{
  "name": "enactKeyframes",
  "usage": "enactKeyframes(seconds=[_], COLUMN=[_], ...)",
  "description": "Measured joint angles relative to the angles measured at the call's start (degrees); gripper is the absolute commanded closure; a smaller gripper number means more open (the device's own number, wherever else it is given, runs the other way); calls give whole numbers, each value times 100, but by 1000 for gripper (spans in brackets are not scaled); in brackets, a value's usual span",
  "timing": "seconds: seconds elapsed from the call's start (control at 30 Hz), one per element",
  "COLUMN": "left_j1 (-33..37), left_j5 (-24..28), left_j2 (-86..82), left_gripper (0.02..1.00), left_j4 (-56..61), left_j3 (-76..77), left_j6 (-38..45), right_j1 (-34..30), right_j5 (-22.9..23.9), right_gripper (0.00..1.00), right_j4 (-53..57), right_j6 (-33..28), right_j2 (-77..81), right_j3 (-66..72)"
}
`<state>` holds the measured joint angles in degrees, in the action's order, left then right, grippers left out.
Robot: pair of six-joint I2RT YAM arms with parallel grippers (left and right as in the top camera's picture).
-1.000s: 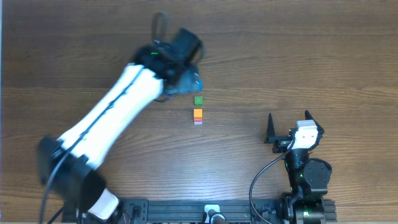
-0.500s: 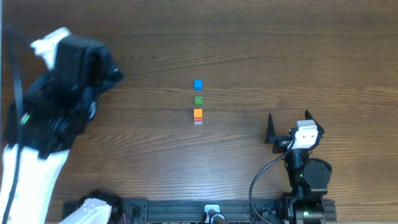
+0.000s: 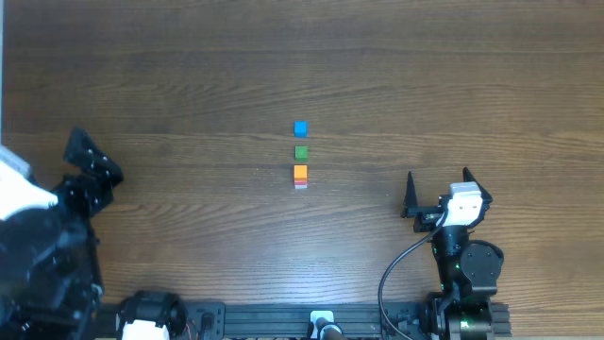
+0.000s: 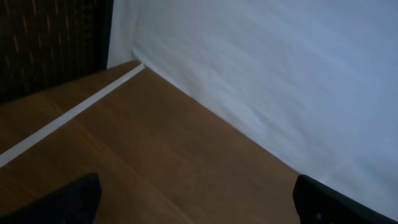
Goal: Stack Cubes
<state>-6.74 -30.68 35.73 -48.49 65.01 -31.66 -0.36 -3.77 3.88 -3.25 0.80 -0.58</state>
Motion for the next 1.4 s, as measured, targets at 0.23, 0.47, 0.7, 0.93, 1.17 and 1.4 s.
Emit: enactKeyframes(seconds=[0.23, 0.47, 0.7, 0.93, 1.17, 1.4], left_j1=[20, 20, 20, 17, 0, -37], left_j5=[199, 269, 592, 1333, 1943, 2087], left_j2=[-1193, -1980, -2732, -3486, -3495, -3495], left_gripper=[18, 23, 20, 18, 18, 18], left_j4=[1099, 1609, 2212, 2472, 3038, 3534], left_j3=[-1539, -2310, -3176, -4096, -4752, -5528], left_j6=[396, 511, 511, 461, 306, 116], right_j1=[0, 0, 0, 0, 0, 0], right_j5=[0, 0, 0, 0, 0, 0], right_gripper=[7, 9, 7, 9, 7, 7], right_j4=[0, 0, 0, 0, 0, 0], right_j6=[-2, 0, -2, -4, -4, 0], right_j2=[0, 0, 0, 0, 0, 0], right_j3=[0, 0, 0, 0, 0, 0])
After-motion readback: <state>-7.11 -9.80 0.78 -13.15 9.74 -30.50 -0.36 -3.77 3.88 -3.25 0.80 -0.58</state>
